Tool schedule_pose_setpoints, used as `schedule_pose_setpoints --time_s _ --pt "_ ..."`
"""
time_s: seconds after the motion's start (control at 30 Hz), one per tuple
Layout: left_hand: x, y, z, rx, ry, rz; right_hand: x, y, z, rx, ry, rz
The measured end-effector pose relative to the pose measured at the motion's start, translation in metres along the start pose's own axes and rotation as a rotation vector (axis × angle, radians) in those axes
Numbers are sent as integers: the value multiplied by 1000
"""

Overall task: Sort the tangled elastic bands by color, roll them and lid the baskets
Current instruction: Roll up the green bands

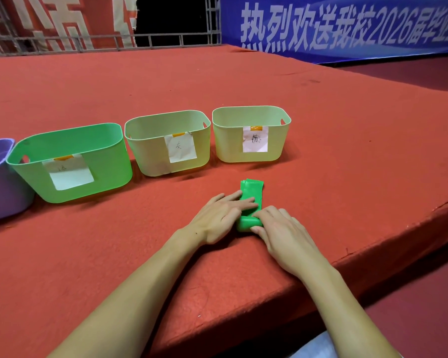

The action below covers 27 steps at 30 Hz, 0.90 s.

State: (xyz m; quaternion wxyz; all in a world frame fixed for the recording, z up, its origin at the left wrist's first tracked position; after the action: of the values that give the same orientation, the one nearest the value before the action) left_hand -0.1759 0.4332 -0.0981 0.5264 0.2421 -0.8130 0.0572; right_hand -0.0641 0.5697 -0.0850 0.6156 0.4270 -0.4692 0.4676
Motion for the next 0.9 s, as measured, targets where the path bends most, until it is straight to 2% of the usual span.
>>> schedule_pose_setpoints --time_s 0.13,0.3,0.43,0.5,0.57,0.67,0.73,0.83,0.9 --pt "6 13 11 51 66 25 0 0 2 -4 -23 30" --pt "15 36 23 67 337 106 0 2 1 -21 2 46" --pt "9 33 27 74 494 63 0 6 2 -34 11 86" --pt "11 32 30 113 370 -10 0 8 3 -45 28 106" --pt "21 28 28 141 127 -143 -1 10 3 -55 40 121" --pt "36 9 12 82 -168 -341 -2 12 3 -62 62 135" --pt "36 -6 2 48 -303 -308 -1 13 4 -70 79 143" --pt "27 -21 -2 -5 -334 -209 -1 14 5 -90 96 154" --pt "23 -24 0 -23 -327 -202 -1 15 6 -104 100 159"
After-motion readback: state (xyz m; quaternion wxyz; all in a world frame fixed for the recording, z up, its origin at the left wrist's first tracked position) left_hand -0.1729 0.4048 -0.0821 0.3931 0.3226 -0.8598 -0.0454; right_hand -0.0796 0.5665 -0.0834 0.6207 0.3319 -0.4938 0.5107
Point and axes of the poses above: each hand's wrist, its own y-axis towards the middle knuckle, its own x-axis out of the back of the hand, z = x × y, the point moved 5 cm from there along y, towards the middle knuckle, and after that the axes turned 11 degrees about -x, right-handed, at the moved point
